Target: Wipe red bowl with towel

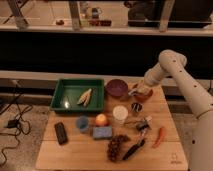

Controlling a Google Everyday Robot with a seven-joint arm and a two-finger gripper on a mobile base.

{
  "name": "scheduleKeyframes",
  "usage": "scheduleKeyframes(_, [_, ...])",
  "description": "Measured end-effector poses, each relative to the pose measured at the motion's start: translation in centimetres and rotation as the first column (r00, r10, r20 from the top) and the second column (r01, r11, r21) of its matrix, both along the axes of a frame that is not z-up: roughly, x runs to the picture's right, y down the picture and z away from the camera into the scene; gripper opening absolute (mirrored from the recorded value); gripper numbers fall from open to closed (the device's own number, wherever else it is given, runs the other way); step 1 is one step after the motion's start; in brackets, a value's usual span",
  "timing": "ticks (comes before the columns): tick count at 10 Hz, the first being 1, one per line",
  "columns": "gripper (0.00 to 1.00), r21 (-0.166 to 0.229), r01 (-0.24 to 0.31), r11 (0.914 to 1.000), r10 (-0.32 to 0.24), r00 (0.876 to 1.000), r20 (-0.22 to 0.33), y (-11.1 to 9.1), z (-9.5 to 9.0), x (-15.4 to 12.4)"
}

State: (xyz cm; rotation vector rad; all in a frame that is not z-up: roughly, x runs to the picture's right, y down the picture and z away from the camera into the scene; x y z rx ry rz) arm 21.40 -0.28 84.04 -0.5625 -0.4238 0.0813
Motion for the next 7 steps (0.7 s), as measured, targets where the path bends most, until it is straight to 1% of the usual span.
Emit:
scheduleKeyframes(1, [0.2,-0.006,0.004,1.0,-0.004,1.0,0.005,-0.1,0.4,-0.4])
scheduleKeyframes(2, [0.2,-0.01,0.008,0.9999,-0.008,1.0,0.009,-0.6,1.3,-0.9])
scheduleKeyframes(5, [0.2,-0.014,0.006,0.9999,-0.006,1.0,-0.018,-2.1,3.5,0.0])
scheduleKeyframes(7, [0.2,-0.014,0.004,0.9999,-0.005,0.999,-0.048,-3.0,4.8,1.1])
